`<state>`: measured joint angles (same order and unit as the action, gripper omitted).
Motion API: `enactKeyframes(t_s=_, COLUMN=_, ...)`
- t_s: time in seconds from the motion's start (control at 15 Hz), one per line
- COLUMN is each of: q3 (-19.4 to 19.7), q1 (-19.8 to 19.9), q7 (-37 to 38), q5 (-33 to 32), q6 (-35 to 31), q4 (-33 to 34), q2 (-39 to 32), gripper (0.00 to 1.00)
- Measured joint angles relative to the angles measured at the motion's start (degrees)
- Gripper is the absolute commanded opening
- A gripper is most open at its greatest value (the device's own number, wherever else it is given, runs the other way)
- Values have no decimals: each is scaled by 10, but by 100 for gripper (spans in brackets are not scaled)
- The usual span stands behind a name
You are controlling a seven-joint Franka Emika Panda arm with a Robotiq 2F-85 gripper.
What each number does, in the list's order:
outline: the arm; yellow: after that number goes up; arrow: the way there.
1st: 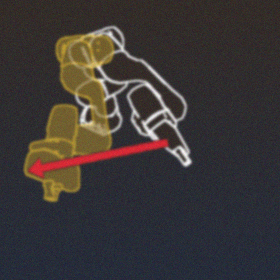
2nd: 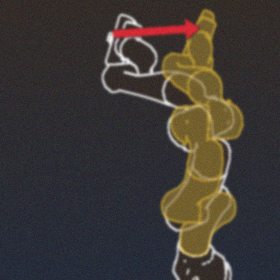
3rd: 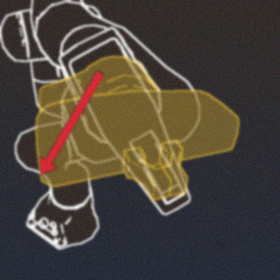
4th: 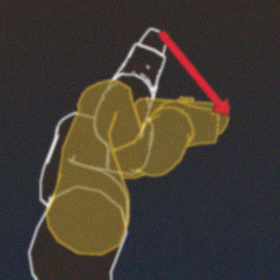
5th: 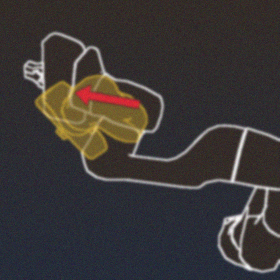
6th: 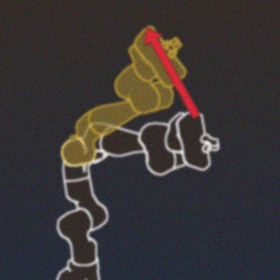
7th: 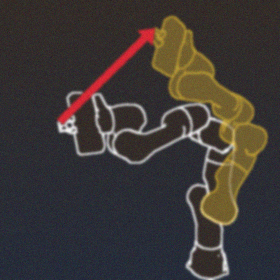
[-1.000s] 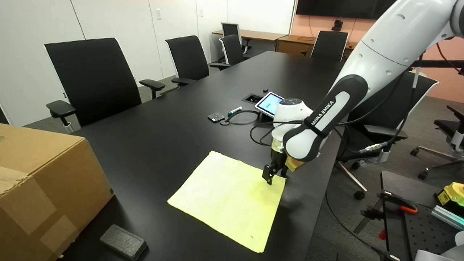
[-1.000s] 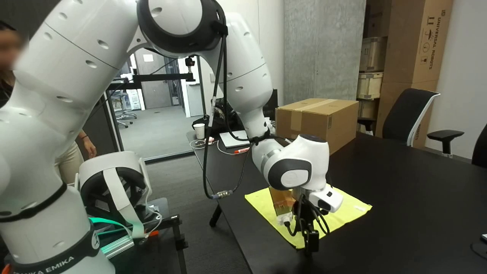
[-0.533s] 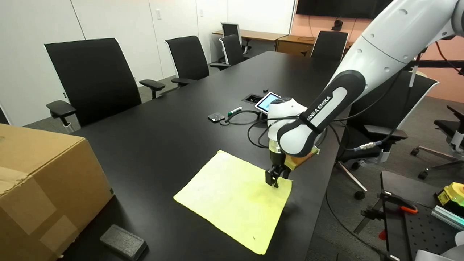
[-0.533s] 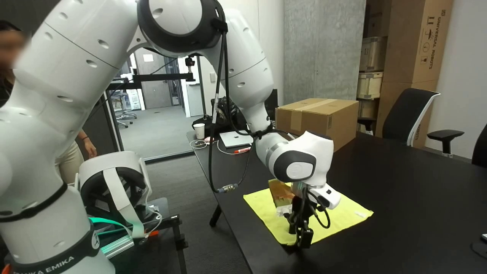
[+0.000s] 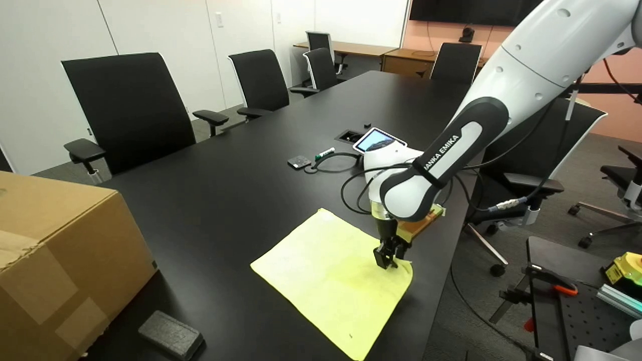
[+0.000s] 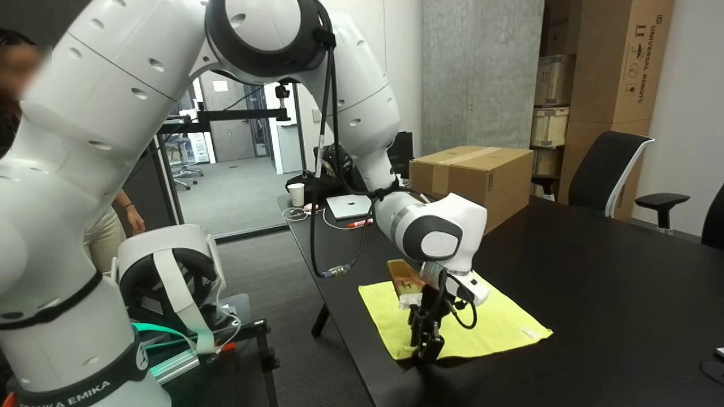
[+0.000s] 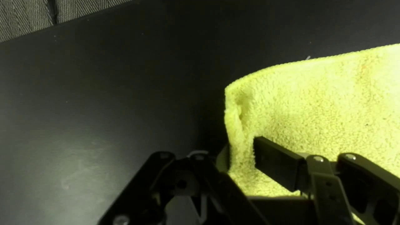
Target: Fold the yellow towel from right to left
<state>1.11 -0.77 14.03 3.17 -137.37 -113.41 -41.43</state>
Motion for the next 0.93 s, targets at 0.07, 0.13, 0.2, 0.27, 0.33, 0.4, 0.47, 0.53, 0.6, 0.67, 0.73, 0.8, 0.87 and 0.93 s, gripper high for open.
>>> enactKeyframes(t_s=0.07, q3=0, q1=-3, q7=2, q5=0, q6=2, q4=0, q2=0, gripper=6)
enactKeyframes(t_s=0.13, q3=0, q1=-5, q7=4, q5=0, q6=6, q4=0, q2=0, gripper=9)
enactKeyframes(t_s=0.2, q3=0, q1=-7, q7=5, q5=0, q6=8, q4=-1, q2=0, gripper=9)
enactKeyframes(t_s=0.27, q3=0, q1=-8, q7=6, q5=0, q6=9, q4=-2, q2=1, gripper=9)
enactKeyframes(t_s=0.33, q3=-1, q1=-9, q7=6, q5=0, q6=9, q4=-3, q2=2, gripper=9)
enactKeyframes(t_s=0.4, q3=-3, q1=-10, q7=6, q5=1, q6=9, q4=-4, q2=3, gripper=9)
enactKeyframes(t_s=0.47, q3=-5, q1=-10, q7=6, q5=3, q6=9, q4=-5, q2=5, gripper=8)
enactKeyframes(t_s=0.53, q3=-7, q1=-10, q7=6, q5=6, q6=9, q4=-6, q2=8, gripper=8)
enactKeyframes(t_s=0.6, q3=-9, q1=-10, q7=6, q5=11, q6=9, q4=-7, q2=13, gripper=7)
enactKeyframes(t_s=0.67, q3=-11, q1=-9, q7=6, q5=17, q6=9, q4=-7, q2=17, gripper=7)
enactKeyframes(t_s=0.73, q3=-12, q1=-9, q7=6, q5=23, q6=9, q4=-7, q2=23, gripper=7)
enactKeyframes(t_s=0.8, q3=-13, q1=-10, q7=6, q5=28, q6=9, q4=-7, q2=29, gripper=7)
enactKeyframes(t_s=0.87, q3=-13, q1=-10, q7=10, q5=30, q6=9, q4=-6, q2=36, gripper=7)
enactKeyframes(t_s=0.93, q3=-12, q1=-10, q7=16, q5=30, q6=10, q4=-5, q2=42, gripper=7)
